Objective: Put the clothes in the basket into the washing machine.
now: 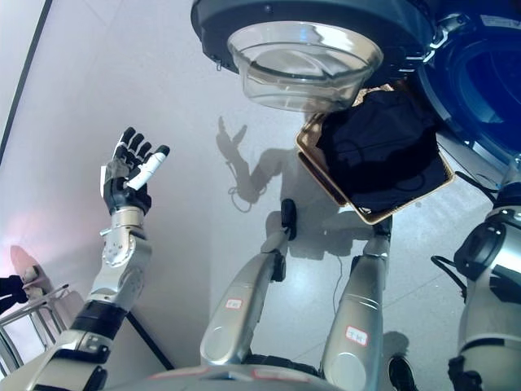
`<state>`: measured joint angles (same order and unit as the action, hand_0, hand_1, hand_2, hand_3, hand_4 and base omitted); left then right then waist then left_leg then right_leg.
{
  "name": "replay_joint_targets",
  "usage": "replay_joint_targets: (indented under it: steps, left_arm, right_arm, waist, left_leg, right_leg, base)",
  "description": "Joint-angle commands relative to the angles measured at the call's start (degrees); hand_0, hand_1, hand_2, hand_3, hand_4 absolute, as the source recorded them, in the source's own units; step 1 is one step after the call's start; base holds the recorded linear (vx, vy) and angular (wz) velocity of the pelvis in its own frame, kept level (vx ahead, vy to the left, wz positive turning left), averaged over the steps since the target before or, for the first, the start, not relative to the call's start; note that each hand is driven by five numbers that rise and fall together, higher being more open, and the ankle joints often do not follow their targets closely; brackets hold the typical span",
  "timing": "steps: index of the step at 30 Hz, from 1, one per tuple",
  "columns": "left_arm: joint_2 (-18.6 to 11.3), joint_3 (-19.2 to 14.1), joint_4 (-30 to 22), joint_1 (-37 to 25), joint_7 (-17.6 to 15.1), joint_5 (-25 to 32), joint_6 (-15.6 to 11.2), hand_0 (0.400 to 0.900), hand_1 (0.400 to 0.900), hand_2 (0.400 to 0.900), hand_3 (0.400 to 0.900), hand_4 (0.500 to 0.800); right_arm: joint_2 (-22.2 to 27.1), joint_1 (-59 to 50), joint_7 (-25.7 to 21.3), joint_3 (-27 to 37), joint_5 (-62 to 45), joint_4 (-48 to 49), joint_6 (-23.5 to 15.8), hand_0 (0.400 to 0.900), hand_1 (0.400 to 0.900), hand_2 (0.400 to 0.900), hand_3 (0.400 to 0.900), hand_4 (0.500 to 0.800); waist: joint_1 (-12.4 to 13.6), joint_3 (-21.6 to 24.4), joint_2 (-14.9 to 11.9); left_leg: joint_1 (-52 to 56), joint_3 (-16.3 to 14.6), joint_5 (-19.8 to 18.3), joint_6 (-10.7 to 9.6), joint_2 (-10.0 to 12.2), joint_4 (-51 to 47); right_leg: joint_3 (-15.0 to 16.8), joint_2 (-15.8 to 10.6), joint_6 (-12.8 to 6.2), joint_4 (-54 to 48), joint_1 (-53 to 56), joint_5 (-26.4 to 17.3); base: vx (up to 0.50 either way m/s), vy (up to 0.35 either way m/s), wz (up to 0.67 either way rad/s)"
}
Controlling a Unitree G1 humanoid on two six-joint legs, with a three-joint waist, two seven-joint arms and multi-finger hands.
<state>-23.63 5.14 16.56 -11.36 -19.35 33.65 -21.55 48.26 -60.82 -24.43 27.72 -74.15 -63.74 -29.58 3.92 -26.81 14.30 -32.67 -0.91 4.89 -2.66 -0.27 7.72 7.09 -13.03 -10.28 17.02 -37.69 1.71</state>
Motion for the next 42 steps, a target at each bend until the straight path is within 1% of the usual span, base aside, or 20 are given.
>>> replay_joint_targets:
  steps: [1, 2, 3, 5, 7, 8, 10, 13, 17, 23, 27, 31, 36, 38, 42]
  left_arm:
    - [-2.36, -6.54, -0.82, 2.58, -1.13, -0.56, -6.51, 0.900, 0.900, 0.900, 0.900, 0.800]
    - [-2.52, -6.47, -0.83, 2.39, -1.08, -0.69, -6.55, 0.900, 0.900, 0.900, 0.900, 0.800]
    - [-2.70, -6.26, -0.87, 2.32, -0.91, -0.85, -6.62, 0.900, 0.900, 0.900, 0.900, 0.800]
    - [-3.24, -6.20, -0.82, 1.95, -0.82, -1.02, -6.87, 0.900, 0.900, 0.900, 0.900, 0.800]
    - [-3.86, -6.07, -0.67, 1.36, -0.51, -1.26, -6.98, 0.900, 0.900, 0.900, 0.900, 0.800]
    - [-3.96, -5.94, -0.59, 1.24, -0.41, -1.39, -7.00, 0.900, 0.900, 0.900, 0.900, 0.800]
    - [-4.08, -6.16, -0.44, 0.75, 0.02, -1.66, -6.93, 0.900, 0.900, 0.900, 0.900, 0.800]
    - [-4.28, -6.53, -0.17, -0.20, 0.36, -1.66, -7.39, 0.900, 0.900, 0.900, 0.900, 0.800]
    - [-3.14, -6.91, -0.33, -1.68, -0.55, -2.30, -7.71, 0.900, 0.900, 0.900, 0.900, 0.800]
    - [-2.51, -7.19, 1.90, -3.74, -1.75, -3.41, -7.68, 0.900, 0.900, 0.900, 0.900, 0.800]
    - [-2.46, -7.40, 3.54, -4.43, -2.19, -4.37, -7.54, 0.900, 0.900, 0.900, 0.900, 0.800]
    - [-1.94, -6.83, 6.64, -5.65, -2.67, -4.85, -6.71, 0.900, 0.900, 0.900, 0.900, 0.800]
    - [-1.87, -5.79, 11.50, -7.03, -2.16, -5.85, -5.79, 0.900, 0.900, 0.900, 0.900, 0.800]
    - [-2.08, -5.95, 12.06, -6.82, -1.94, -6.35, -5.42, 0.900, 0.900, 0.900, 0.900, 0.800]
    - [-2.49, -6.10, 12.76, -5.83, -1.56, -8.48, -4.65, 0.900, 0.900, 0.900, 0.900, 0.800]
  right_arm:
    - [6.54, 6.65, 1.65, -7.35, 6.26, 0.21, -2.58, 0.900, 0.900, 0.900, 0.900, 0.800]
    - [6.37, 6.80, 1.71, -8.14, 7.36, -0.31, -1.59, 0.900, 0.900, 0.900, 0.900, 0.800]
    - [6.37, 7.12, 1.72, -9.38, 9.56, -1.19, -0.08, 0.900, 0.900, 0.900, 0.900, 0.800]
    - [6.71, 7.61, 1.21, -12.70, 15.21, -3.06, 3.32, 0.900, 0.900, 0.900, 0.900, 0.800]
    - [7.29, 8.62, 1.30, -18.31, 24.80, -4.94, 7.72, 0.900, 0.900, 0.900, 0.900, 0.800]
    - [7.30, 8.50, 0.62, -20.18, 27.91, -5.15, 8.72, 0.900, 0.900, 0.900, 0.900, 0.800]
    - [6.31, 10.35, 1.31, -25.59, 37.06, -4.72, 11.53, 0.900, 0.900, 0.900, 0.900, 0.800]
    - [4.17, 12.89, 1.03, -30.12, 45.11, -2.72, 12.63, 0.900, 0.900, 0.900, 0.900, 0.800]
    - [-1.28, 17.09, 0.57, -31.99, 50.32, 1.16, 12.81, 0.900, 0.900, 0.900, 0.900, 0.800]
    - [-7.69, 19.02, -1.13, -38.00, 62.53, 2.68, 15.70, 0.900, 0.900, 0.900, 0.900, 0.800]
    - [-10.00, 21.33, -2.60, -40.06, 69.93, 4.68, 17.07, 0.900, 0.900, 0.900, 0.900, 0.800]
    - [-13.33, 23.27, -3.00, -39.00, 69.98, 4.96, 17.16, 0.900, 0.900, 0.900, 0.900, 0.800]
    - [-17.34, 26.77, -1.82, -39.05, 69.77, 6.12, 16.82, 0.900, 0.900, 0.900, 0.900, 0.800]
    - [-18.38, 28.71, -1.33, -38.82, 69.72, 7.21, 16.56, 0.900, 0.900, 0.900, 0.900, 0.800]
    - [-20.91, 32.50, -0.07, -38.68, 69.85, 8.86, 16.04, 0.900, 0.900, 0.900, 0.900, 0.800]
  waist:
    - [-1.92, 8.29, 0.45]
    - [-1.86, 8.24, 0.34]
    - [-1.86, 8.18, 0.13]
    - [-1.90, 7.78, -0.27]
    - [-1.80, 7.26, -0.75]
    - [-1.91, 6.95, -0.88]
    - [-2.07, 6.21, -1.27]
    - [-2.42, 5.37, -1.75]
    - [-2.88, 4.22, -2.86]
    - [-2.89, 3.51, -4.21]
    - [-3.07, 3.86, -5.64]
    - [-3.55, 5.05, -7.16]
    - [-4.38, 6.64, -9.24]
    - [-4.63, 7.65, -10.01]
    - [-5.09, 9.90, -12.12]
  left_leg:
    - [-1.91, 4.00, -0.61, -5.62, 5.40, 1.22]
    - [-1.96, 4.03, -0.68, -5.56, 5.35, 1.35]
    - [-1.68, 4.01, -1.31, -5.53, 5.29, 1.54]
    - [-1.65, 3.90, -1.34, -5.49, 5.25, 1.63]
    - [-1.79, 3.81, -1.19, -5.39, 5.32, 1.78]
    - [-1.97, 3.74, -1.16, -5.33, 5.36, 1.97]
    - [-2.28, 3.72, -1.03, -5.21, 5.40, 2.36]
    - [-2.65, 3.84, -0.96, -5.06, 5.48, 2.95]
    - [-2.70, 4.12, -0.73, -4.98, 5.72, 3.25]
    - [-1.56, 4.52, -0.82, -4.83, 5.88, 3.96]
    - [0.57, 4.86, -1.74, -4.75, 6.23, 4.61]
    - [2.73, 5.23, -2.13, -4.70, 6.68, 4.67]
    - [6.90, 5.46, -2.39, -4.86, 7.71, 3.33]
    - [8.43, 5.49, -2.28, -4.99, 8.10, 2.49]
    - [12.31, 5.33, -2.11, -5.19, 9.55, 0.76]
  right_leg:
    - [2.81, -0.85, 0.43, -0.43, 1.42, -1.61]
    - [2.80, -0.86, 0.43, -0.43, 1.44, -1.66]
    - [2.66, -1.00, 0.45, -0.27, 1.74, -1.13]
    - [2.58, -1.04, 0.45, -0.50, 1.79, -1.52]
    - [2.68, -1.03, 0.45, -0.76, 1.77, -2.01]
    - [2.79, -0.99, 0.46, -0.78, 1.67, -2.18]
    - [2.91, -0.88, 0.42, -0.91, 1.49, -2.64]
    - [2.81, -0.68, 0.52, -0.85, 1.52, -2.84]
    - [2.58, -0.38, 0.69, -0.72, 1.89, -3.09]
    - [2.02, -0.11, 0.86, -0.87, 3.79, -3.57]
    - [1.30, -0.14, 0.85, -1.26, 6.74, -3.22]
    - [0.76, -0.09, 0.81, -2.59, 9.36, -3.68]
    - [0.02, 0.26, 0.67, -5.93, 14.24, -4.36]
    - [-0.25, 0.60, 0.71, -7.45, 15.93, -4.83]
    - [-0.92, 1.47, 0.73, -9.84, 19.49, -5.59]
  base:
    - [0.00, 0.000, 0.00]
    - [0.00, 0.000, 0.00]
    - [0.00, 0.000, 0.00]
    - [-0.02, -0.002, -0.02]
    - [-0.04, -0.005, -0.06]
    - [-0.05, -0.007, -0.08]
    - [-0.05, -0.004, -0.08]
    - [-0.03, -0.009, -0.04]
    - [0.00, -0.006, 0.01]
    - [0.00, 0.000, 0.00]
    - [0.01, -0.005, 0.00]
    - [0.04, -0.011, -0.01]
    - [0.05, -0.023, -0.02]
    - [0.06, -0.037, -0.04]
    - [0.07, -0.046, -0.05]
